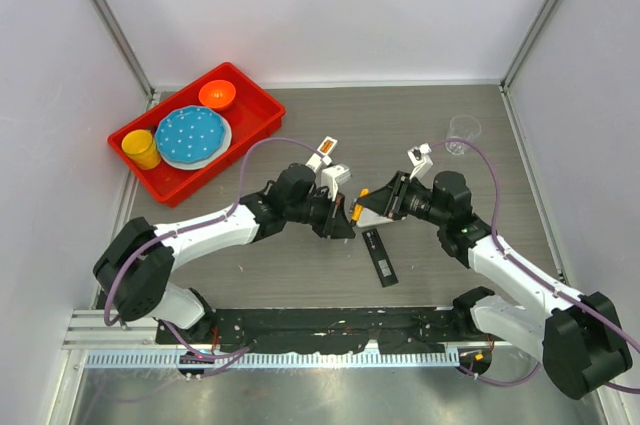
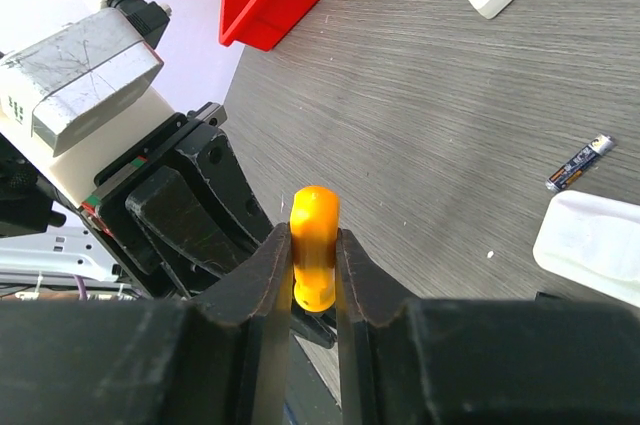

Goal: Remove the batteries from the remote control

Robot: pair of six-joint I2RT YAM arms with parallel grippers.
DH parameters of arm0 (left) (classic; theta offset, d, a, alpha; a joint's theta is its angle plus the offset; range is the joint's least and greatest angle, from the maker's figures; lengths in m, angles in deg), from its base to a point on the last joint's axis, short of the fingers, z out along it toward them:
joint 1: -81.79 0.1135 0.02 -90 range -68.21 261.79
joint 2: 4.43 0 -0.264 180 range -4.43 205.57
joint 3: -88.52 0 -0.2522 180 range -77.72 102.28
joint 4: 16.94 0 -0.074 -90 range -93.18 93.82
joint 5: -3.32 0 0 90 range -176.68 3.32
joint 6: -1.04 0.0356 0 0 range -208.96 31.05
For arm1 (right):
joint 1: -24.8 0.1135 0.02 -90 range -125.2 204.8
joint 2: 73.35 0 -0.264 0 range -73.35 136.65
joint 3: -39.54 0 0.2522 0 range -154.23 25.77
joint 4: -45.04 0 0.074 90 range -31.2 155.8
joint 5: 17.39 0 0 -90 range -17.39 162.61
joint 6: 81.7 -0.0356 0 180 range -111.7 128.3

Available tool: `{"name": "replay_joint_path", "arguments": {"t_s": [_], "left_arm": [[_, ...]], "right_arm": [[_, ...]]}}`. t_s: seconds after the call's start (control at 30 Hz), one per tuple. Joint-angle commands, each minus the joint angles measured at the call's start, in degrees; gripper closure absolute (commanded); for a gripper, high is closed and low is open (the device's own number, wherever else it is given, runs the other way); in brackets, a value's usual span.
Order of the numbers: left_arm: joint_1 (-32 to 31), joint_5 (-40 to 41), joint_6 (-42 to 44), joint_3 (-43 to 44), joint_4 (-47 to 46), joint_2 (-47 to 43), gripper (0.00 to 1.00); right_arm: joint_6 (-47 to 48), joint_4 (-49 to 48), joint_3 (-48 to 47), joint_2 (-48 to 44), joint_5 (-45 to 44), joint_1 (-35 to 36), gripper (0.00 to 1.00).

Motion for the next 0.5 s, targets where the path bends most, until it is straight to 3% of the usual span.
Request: {"name": "replay_joint_path", "arguments": {"t_s": [0.0, 0.03, 0.17, 0.27, 0.47], "left_arm": [[-0.02, -2.19, 1.08, 1.06, -1.82, -0.14, 0.97], [-0.02, -2.28, 1.08, 0.89, -1.82, -0.05, 0.92], [0.06, -2.28, -0.49, -0.25, -4.19, 0.04, 0.52], [0.50, -2.11, -1.90, -1.92, -7.18, -0.23, 0.38], [1.82, -0.88, -5.94, -4.30, -12.19, 0.74, 0.34]], "right_arm": [[-0.79, -4.25, -0.29, 0.24, 0.86, 0.10, 0.99], [-0.61, -4.16, -0.11, 0.24, 0.51, 0.10, 0.99], [1.49, -0.92, 0.16, -1.16, -3.35, 0.10, 0.99], [3.60, 1.72, -0.11, -2.39, -6.43, 0.10, 0.99], [7.38, 9.88, 0.77, -9.06, -18.90, 0.10, 0.99]]}}
